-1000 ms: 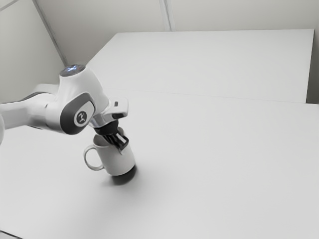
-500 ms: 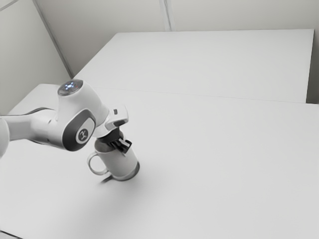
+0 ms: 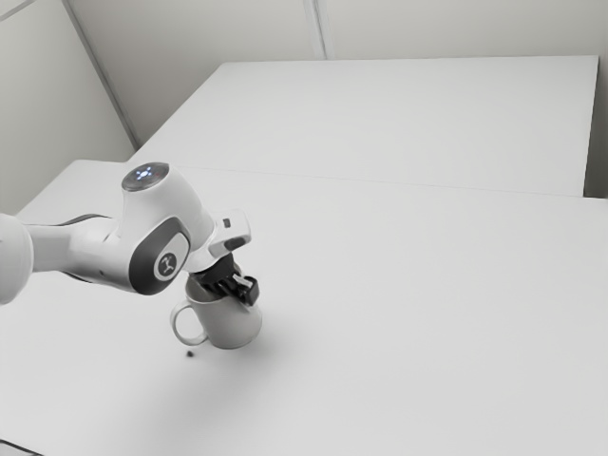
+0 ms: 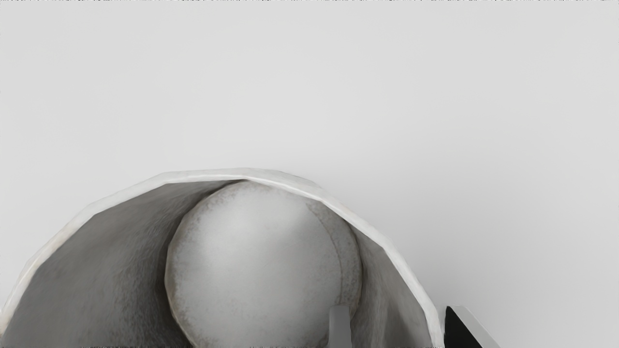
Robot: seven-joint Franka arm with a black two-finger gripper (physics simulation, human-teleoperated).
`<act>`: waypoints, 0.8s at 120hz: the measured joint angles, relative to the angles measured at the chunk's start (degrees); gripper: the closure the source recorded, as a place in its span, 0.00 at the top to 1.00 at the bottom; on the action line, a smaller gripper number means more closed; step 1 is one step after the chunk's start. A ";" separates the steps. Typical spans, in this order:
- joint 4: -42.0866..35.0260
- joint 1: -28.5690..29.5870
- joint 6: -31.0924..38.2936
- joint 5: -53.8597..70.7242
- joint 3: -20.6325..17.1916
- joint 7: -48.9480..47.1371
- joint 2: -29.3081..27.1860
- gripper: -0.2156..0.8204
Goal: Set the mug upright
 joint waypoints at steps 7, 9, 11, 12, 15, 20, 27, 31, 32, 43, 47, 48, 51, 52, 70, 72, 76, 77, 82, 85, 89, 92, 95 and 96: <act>0.43 0.06 -0.49 -0.04 0.00 -0.13 -0.48 0.45; 0.70 0.09 -0.80 -0.06 0.00 -0.17 -0.72 0.47; 0.99 0.12 -1.14 -0.07 0.00 -0.20 -0.96 0.50; 1.21 0.14 -1.35 -0.08 0.00 -0.22 -1.06 0.51; 2.06 0.17 -2.11 -0.08 0.00 -0.27 -1.32 0.54; 3.88 0.21 -3.93 -0.09 0.00 -0.35 -1.73 0.58; 7.07 0.41 -7.58 -0.11 0.00 -0.49 -2.11 0.63; 8.81 0.56 -9.99 -0.13 0.00 -0.58 -2.20 0.66; 9.28 0.59 -10.62 -0.13 0.00 -0.60 -2.21 0.66; 13.76 0.83 -17.62 -0.16 0.05 -0.88 -2.29 0.71; 15.20 0.92 -20.06 -0.17 0.07 -0.97 -2.21 0.72; 15.55 0.94 -20.66 -0.17 0.07 -1.00 -2.17 0.72; 16.67 1.01 -22.43 -0.18 0.08 -1.06 -2.01 0.73; 17.06 1.02 -23.01 -0.18 0.08 -1.09 -1.94 0.73; 25.32 1.17 -32.62 -0.09 0.13 -1.58 1.04 0.76; 26.32 1.18 -33.58 -0.08 0.15 -1.63 1.44 0.76; 28.34 1.18 -35.45 0.02 0.20 -1.73 2.26 0.77; 28.85 1.18 -35.90 0.07 0.21 -1.75 2.48 0.77; 30.99 1.12 -38.07 0.32 0.32 -1.95 3.51 0.77; 32.33 1.10 -39.41 0.52 0.40 -2.12 4.17 0.78; 34.00 1.02 -41.06 0.90 0.48 -2.35 5.04 0.78; 35.07 0.88 -42.14 1.18 0.58 -2.53 5.54 0.78; 36.08 0.60 -43.17 1.43 0.79 -2.71 5.95 0.78; 36.42 0.50 -43.51 1.51 0.88 -2.77 6.09 0.78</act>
